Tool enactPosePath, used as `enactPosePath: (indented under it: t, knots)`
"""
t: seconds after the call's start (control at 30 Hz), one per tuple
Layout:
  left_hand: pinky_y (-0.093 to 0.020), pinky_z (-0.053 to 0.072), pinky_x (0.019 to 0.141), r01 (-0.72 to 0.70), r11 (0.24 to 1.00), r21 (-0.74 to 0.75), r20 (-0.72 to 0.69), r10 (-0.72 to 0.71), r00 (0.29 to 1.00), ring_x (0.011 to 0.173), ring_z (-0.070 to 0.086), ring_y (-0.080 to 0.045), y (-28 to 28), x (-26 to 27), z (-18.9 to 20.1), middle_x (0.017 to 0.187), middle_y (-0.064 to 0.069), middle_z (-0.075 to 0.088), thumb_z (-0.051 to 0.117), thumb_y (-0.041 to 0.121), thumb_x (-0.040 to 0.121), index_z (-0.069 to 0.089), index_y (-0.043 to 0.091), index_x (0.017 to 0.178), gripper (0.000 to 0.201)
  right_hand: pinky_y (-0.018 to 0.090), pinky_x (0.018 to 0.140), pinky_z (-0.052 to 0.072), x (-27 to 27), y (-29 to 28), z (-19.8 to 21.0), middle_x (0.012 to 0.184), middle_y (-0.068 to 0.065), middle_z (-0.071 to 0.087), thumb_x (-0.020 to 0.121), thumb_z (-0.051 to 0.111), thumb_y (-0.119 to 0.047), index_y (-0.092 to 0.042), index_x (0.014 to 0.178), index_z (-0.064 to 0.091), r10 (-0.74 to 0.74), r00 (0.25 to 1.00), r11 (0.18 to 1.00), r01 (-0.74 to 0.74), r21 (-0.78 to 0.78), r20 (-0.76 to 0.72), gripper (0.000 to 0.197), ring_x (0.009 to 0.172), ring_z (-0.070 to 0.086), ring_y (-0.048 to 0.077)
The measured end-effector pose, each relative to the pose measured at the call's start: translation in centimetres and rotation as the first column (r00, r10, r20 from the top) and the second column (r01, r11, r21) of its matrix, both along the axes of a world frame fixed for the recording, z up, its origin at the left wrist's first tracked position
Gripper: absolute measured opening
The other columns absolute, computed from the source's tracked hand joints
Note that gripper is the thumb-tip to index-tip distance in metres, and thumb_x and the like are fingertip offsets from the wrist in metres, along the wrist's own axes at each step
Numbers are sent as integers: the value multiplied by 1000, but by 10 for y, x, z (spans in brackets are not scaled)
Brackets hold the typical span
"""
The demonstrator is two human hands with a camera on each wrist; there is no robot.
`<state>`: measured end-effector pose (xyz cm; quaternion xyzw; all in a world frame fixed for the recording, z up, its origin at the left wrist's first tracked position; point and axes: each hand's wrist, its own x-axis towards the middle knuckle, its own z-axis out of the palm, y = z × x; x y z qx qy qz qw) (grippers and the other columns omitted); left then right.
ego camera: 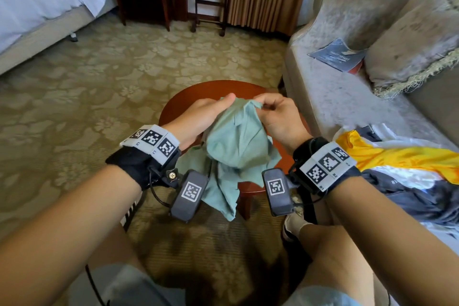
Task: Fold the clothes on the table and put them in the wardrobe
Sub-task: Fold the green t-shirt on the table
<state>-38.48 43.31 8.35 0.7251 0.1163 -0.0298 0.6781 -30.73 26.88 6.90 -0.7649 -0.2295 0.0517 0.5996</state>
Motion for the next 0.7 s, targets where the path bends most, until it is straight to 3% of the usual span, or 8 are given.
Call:
enactPosePath:
  t: [0.1,0.17,0.23,0.33,0.4,0.47,0.53,0.7]
  knots:
    - [-30,45,100,-69,984,165,13,68,998,114,56,-10,-4,-1,-1,125,6,58,68,77,60,52,21,129,90,35,75,49,6,5,-2,84,-1,61,71,75,-31,-29,51,56,-166,984,985,168,-29,61,28,78,57,10]
    - [-31,40,103,-65,955,288,16,63,998,122,44,-10,-6,1,-2,130,7,45,71,80,48,41,27,133,104,28,67,40,3,6,2,74,-5,52,73,70,-28,-27,48,48,-174,983,983,177,-42,60,33,68,48,5]
    - [-35,44,97,-60,895,442,24,55,998,115,48,-14,-8,5,0,120,5,50,76,75,46,47,28,118,91,26,60,36,-2,6,8,61,-6,45,77,67,-20,-22,51,44,-133,991,991,133,-14,17,35,58,41,6]
    - [-32,46,67,-120,824,553,94,82,992,81,58,-16,-3,12,-1,83,4,60,82,44,68,60,18,86,38,23,52,36,-7,2,17,56,1,40,81,70,-4,-10,59,44,-93,993,994,97,42,-74,35,53,38,11]
    - [-34,51,67,-113,842,528,110,64,992,78,63,-22,5,16,-5,76,0,66,78,32,77,64,16,76,21,20,49,37,-7,-4,23,55,1,42,79,72,1,-13,55,40,-70,991,995,77,65,-115,42,50,41,10]
    - [-46,56,82,-135,854,502,159,62,985,86,68,-26,14,15,-6,85,-5,72,70,27,86,70,16,80,12,19,50,39,-7,-11,28,58,4,47,78,74,2,-15,55,41,-35,989,996,47,79,-145,44,51,46,12]
    - [-45,55,86,-163,876,454,207,74,975,88,67,-24,19,13,0,90,-7,73,62,25,92,71,21,81,15,17,47,38,-7,-15,31,54,0,50,78,72,5,-16,55,42,-23,984,993,43,111,-178,43,48,47,10]
    - [-33,44,71,-251,925,285,332,151,931,80,55,-19,15,7,32,93,-15,64,45,19,101,63,20,88,22,20,51,43,-11,-16,40,61,1,58,73,67,10,-16,60,49,20,972,981,27,192,-235,34,55,57,14]
